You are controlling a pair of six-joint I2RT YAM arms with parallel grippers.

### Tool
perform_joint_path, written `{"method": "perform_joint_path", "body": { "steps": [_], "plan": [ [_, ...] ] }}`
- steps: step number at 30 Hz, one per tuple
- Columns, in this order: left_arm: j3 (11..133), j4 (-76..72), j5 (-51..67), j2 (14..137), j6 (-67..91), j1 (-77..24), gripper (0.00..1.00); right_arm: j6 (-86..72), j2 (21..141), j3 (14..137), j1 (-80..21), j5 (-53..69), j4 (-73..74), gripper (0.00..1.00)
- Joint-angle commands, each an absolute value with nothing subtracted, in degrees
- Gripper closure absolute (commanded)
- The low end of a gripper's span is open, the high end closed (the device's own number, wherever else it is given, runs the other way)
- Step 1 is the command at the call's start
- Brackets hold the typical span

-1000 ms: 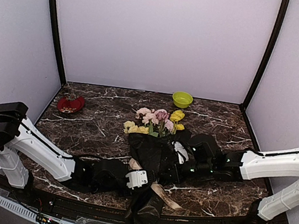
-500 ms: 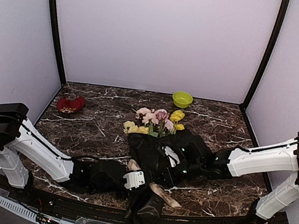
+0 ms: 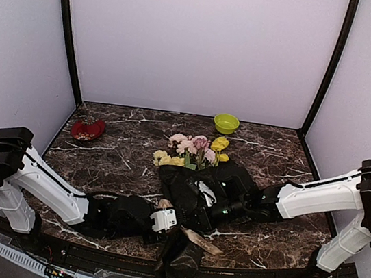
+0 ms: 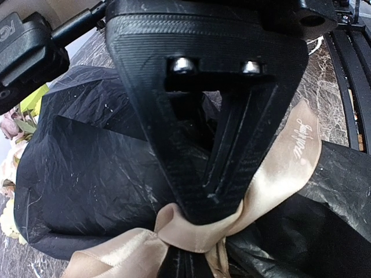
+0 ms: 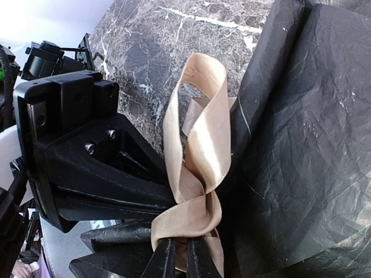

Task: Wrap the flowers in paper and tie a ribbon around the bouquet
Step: Cross the half-tied ribbon over the folded bouquet.

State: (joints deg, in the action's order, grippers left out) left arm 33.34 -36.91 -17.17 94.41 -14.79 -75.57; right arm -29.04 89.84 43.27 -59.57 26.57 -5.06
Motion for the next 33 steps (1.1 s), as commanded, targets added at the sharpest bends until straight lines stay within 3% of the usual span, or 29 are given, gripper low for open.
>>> {"method": "perform_joint_path", "body": {
  "steps": [1, 10, 23, 33],
  "plan": [
    [32.52, -39.13, -16.08, 93.0, -13.96, -75.06, 1.0, -28.89, 90.46, 44.24, -58.89, 25.74, -7.96, 0.93],
    [32.75, -41.82, -14.86, 94.37, -13.24, -74.63, 1.0, -28.2, 90.86, 43.86, -57.83, 30.34, -10.93, 0.92],
    [31.87, -40.33, -15.58, 94.2, -12.93, -74.43, 1.0, -22.37, 89.52, 47.25, -55.63, 22.0, 1.69, 0.93],
    [32.1, -40.37, -14.95, 95.01, -12.73, -74.32, 1.0, -21.17, 90.88, 48.31, -56.46, 20.3, 4.35, 0.86]
  ]
}}
